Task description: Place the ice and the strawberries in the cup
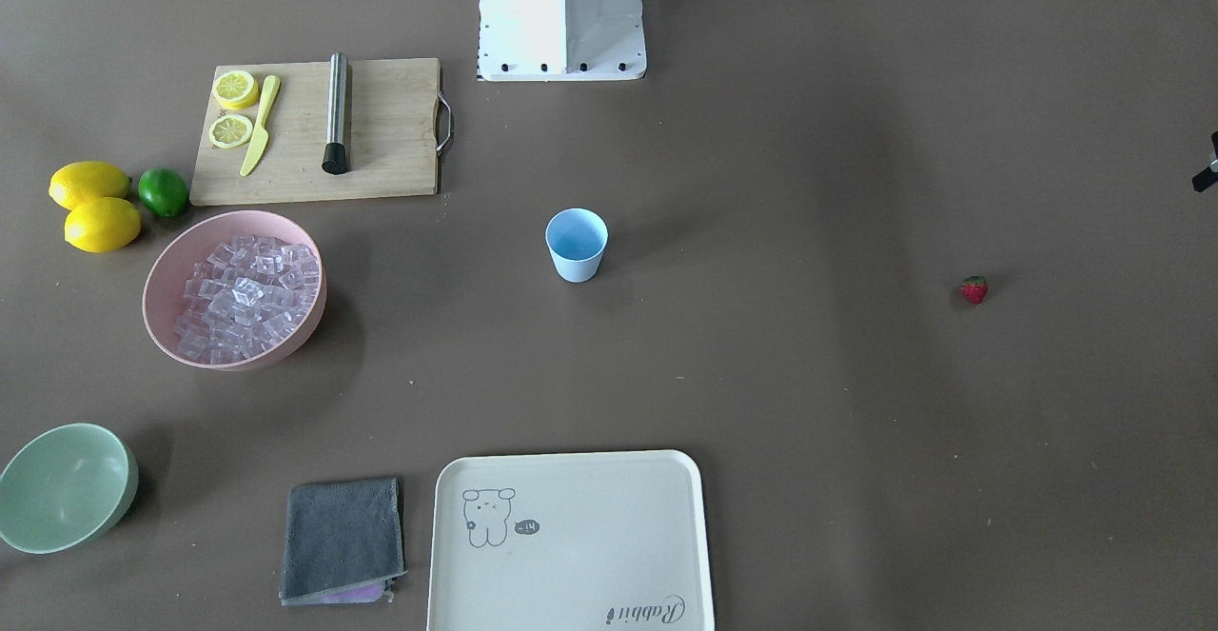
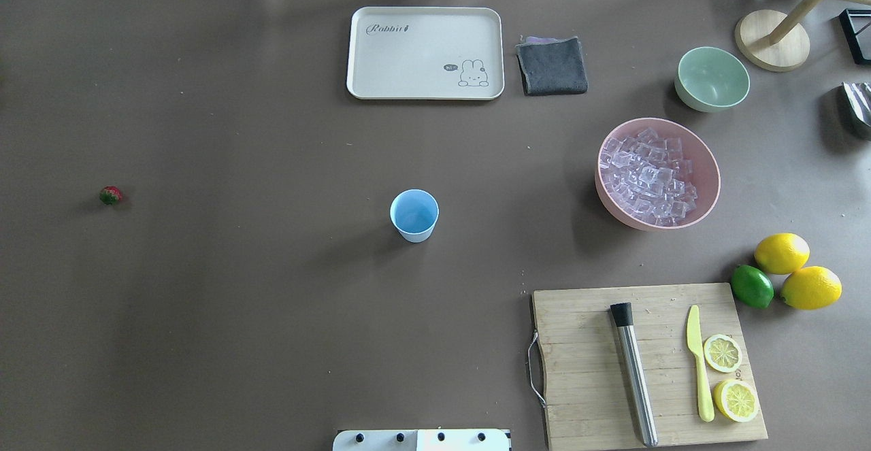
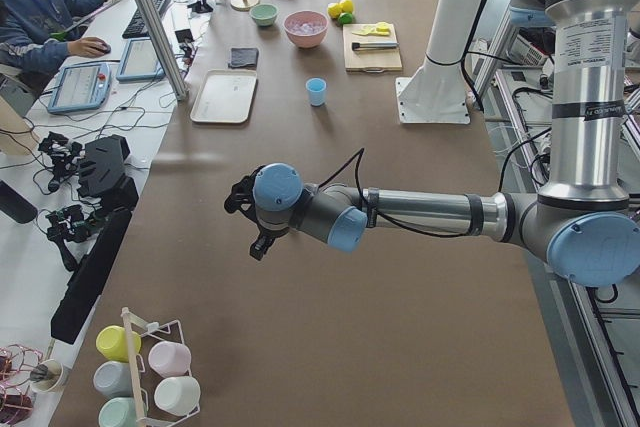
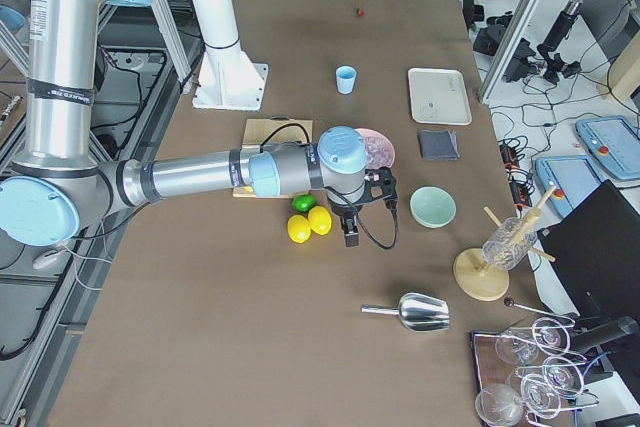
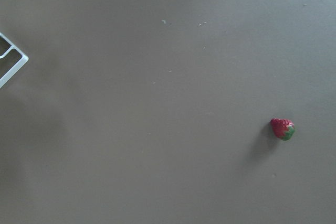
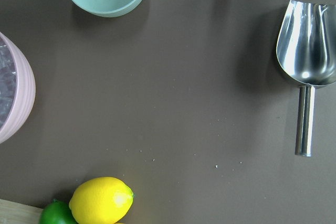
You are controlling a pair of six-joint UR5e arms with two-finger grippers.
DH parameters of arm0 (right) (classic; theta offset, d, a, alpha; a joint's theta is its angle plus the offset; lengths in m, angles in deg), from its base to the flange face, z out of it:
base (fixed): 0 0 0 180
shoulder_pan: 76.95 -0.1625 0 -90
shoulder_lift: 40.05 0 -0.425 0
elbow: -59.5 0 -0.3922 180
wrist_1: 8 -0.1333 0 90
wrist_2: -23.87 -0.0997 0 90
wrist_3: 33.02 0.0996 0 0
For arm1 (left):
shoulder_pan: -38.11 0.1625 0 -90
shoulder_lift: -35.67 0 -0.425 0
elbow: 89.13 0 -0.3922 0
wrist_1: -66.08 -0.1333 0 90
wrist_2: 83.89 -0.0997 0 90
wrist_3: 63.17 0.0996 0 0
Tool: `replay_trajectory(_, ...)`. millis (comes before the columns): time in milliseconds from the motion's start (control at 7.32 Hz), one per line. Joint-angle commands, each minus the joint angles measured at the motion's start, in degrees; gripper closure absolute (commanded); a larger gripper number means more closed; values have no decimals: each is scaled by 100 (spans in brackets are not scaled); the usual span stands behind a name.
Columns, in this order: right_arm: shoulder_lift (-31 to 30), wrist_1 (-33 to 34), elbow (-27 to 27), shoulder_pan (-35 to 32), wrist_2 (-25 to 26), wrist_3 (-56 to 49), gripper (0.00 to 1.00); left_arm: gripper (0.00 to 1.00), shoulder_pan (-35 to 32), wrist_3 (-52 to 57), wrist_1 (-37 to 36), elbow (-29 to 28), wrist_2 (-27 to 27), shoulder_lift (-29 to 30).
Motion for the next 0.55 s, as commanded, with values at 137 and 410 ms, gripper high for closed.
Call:
replay_trajectory(137,385,-944,19,647,73,2484,0,2,60,-609,238,-590,-37,233)
replay_trajectory(410,1078,-944,28,1796,957,4198,0,2,280,-1079,282,-530,-476,234)
